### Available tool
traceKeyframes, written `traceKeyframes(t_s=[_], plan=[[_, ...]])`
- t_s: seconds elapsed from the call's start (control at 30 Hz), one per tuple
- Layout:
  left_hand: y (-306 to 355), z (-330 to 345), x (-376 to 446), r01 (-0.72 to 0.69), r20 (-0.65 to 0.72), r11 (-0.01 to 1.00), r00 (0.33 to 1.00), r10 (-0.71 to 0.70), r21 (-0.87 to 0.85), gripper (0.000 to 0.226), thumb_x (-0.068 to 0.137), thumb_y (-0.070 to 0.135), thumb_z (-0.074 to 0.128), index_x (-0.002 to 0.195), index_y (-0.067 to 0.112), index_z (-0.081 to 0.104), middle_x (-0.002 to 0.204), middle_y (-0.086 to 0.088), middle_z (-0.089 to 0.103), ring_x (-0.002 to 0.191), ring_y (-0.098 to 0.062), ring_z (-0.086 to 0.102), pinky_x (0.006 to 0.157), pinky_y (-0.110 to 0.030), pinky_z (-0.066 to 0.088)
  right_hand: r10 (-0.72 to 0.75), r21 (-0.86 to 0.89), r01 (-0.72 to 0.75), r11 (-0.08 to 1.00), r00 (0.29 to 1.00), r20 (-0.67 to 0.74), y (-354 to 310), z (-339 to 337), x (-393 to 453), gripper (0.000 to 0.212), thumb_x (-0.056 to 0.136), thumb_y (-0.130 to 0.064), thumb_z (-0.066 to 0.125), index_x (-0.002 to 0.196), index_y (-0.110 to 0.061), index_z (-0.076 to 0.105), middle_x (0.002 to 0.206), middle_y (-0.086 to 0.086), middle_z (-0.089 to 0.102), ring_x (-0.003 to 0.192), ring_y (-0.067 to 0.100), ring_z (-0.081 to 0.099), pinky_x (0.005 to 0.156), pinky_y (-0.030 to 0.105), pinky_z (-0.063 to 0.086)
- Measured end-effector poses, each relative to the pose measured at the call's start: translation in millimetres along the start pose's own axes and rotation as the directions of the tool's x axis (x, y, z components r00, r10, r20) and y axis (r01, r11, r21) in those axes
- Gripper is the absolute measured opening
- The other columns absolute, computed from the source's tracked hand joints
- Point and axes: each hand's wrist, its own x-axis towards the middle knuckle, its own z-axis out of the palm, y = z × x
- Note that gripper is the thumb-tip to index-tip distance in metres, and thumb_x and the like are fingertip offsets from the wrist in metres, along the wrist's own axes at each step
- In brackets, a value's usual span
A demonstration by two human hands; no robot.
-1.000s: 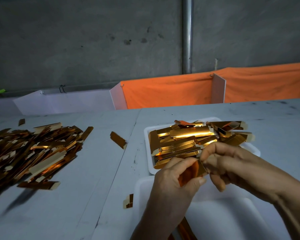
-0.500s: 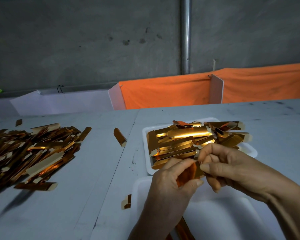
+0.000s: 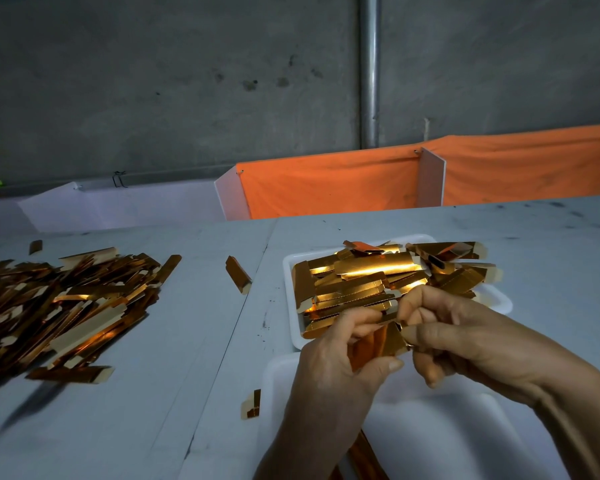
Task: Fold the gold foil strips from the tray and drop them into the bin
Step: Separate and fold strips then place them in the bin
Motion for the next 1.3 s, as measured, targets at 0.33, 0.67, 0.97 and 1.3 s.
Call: traceKeyframes(t_s=[0.33, 0.67, 0.97, 1.3], plan=[[-1, 1, -1, -0.012, 0.013, 0.997, 1.0, 0.011, 0.078, 0.035, 0.079, 0.043, 0.07, 0.095, 0.06, 0.043, 0.1, 0.045, 0.043, 0.103, 0.022, 0.038, 0.067, 0.002, 0.039, -0.006, -0.163, 0.0, 0.987, 0.999, -0.039, 1, 0, 0, 0.011, 0.091, 0.004, 0.05, 0.099, -0.003, 0.053, 0.056, 0.007, 0.054, 0.049, 0.019, 0.059, 0.051, 0.023, 0.05], [-4, 2, -1, -0.05, 0.01, 0.994, 0.999, 0.049, 0.094, 0.029, 0.082, 0.038, 0.069, 0.099, 0.051, 0.049, 0.094, 0.036, 0.051, 0.101, 0.013, 0.045, 0.073, -0.004, 0.041, -0.07, -0.286, 0.062, 0.956, 0.997, -0.018, 6, -1, 1, 0.007, 0.093, -0.004, 0.055, 0.097, -0.009, 0.055, 0.06, 0.002, 0.06, 0.057, 0.02, 0.064, 0.06, 0.024, 0.052], [-6, 2, -1, -0.02, 0.039, 0.999, 0.999, 0.022, -0.046, 0.034, 0.078, 0.043, 0.07, 0.104, 0.054, 0.052, 0.101, 0.034, 0.056, 0.102, 0.011, 0.049, 0.071, -0.009, 0.046, -0.033, 0.041, 0.03, 0.999, 0.995, 0.091, 9, -12, 1, 0.02, 0.079, -0.016, 0.063, 0.096, -0.005, 0.057, 0.06, 0.007, 0.053, 0.047, 0.018, 0.056, 0.049, 0.024, 0.046], [-12, 4, 3, 0.009, 0.068, 0.992, 0.998, 0.0, -0.126, 0.032, 0.07, 0.048, 0.068, 0.101, 0.049, 0.058, 0.099, 0.022, 0.065, 0.099, 0.001, 0.059, 0.078, -0.017, 0.047, -0.048, 0.11, 0.033, 0.993, 0.989, 0.136, 20, -17, 5, 0.024, 0.076, -0.025, 0.073, 0.094, -0.013, 0.064, 0.061, 0.004, 0.05, 0.05, 0.015, 0.054, 0.052, 0.024, 0.047]])
